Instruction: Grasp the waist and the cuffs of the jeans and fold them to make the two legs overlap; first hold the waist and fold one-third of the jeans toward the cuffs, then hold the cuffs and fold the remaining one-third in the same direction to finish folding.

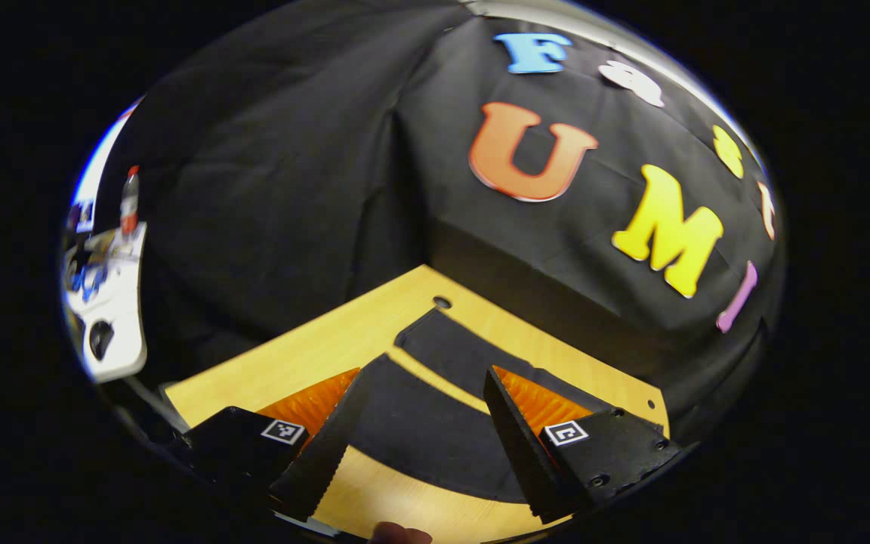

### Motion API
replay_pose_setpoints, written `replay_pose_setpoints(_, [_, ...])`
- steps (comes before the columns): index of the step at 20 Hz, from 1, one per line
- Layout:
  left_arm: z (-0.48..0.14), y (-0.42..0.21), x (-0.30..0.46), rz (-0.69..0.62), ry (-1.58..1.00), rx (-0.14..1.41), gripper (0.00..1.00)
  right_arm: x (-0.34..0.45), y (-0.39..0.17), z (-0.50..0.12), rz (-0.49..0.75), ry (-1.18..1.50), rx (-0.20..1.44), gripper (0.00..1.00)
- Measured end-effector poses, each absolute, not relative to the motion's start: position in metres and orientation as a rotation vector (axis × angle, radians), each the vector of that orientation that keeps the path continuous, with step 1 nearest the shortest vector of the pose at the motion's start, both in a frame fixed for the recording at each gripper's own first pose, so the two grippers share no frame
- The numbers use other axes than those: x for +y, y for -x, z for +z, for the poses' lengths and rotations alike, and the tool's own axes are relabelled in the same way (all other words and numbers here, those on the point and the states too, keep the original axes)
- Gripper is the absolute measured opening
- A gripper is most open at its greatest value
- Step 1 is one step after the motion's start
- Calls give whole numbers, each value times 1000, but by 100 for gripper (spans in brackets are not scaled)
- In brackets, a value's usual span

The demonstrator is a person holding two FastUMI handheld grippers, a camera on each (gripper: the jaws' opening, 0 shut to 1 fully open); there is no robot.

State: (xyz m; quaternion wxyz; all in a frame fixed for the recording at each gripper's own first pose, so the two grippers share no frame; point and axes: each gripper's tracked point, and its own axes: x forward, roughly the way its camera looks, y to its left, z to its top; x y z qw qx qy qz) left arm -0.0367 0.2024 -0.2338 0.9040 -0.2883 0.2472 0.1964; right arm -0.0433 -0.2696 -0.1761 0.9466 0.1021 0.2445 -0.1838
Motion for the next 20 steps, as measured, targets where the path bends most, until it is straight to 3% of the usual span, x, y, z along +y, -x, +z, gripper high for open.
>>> replay_pose_setpoints(2, [-261, 44, 209, 476, 715, 569, 99, -288, 49, -225, -401, -313, 621, 97])
replay_pose_setpoints(3, [-270, 48, 208, 498, 787, 588, 100, -294, 51, -245, -417, -370, 662, 93])
replay_pose_setpoints(4, [-281, 51, 208, 522, 857, 608, 99, -301, 51, -262, -431, -424, 694, 98])
replay_pose_setpoints(6, [-297, 58, 211, 579, 962, 643, 99, -316, 51, -290, -464, -515, 739, 98])
replay_pose_setpoints(7, [-306, 63, 213, 610, 995, 663, 99, -323, 50, -304, -484, -557, 760, 93])
replay_pose_setpoints(8, [-315, 62, 214, 630, 1026, 676, 99, -330, 47, -316, -502, -608, 769, 98])
replay_pose_setpoints(9, [-321, 62, 214, 652, 1056, 688, 99, -334, 45, -326, -524, -660, 781, 93])
replay_pose_setpoints(10, [-326, 58, 215, 672, 1082, 693, 99, -338, 42, -334, -544, -706, 792, 98])
replay_pose_setpoints(11, [-329, 56, 217, 689, 1104, 696, 99, -343, 40, -341, -561, -731, 805, 93])
replay_pose_setpoints(12, [-334, 53, 217, 699, 1132, 696, 99, -345, 37, -346, -570, -746, 814, 98])
replay_pose_setpoints(14, [-342, 48, 222, 720, 1177, 692, 99, -350, 33, -356, -583, -752, 829, 93])
replay_pose_setpoints(16, [-353, 43, 225, 738, 1191, 706, 99, -351, 31, -364, -595, -751, 847, 98])
replay_pose_setpoints(19, [-364, 36, 227, 751, 1189, 724, 99, -352, 28, -373, -611, -745, 859, 93])
replay_pose_setpoints(20, [-366, 35, 225, 753, 1192, 733, 99, -351, 27, -378, -619, -747, 867, 98])
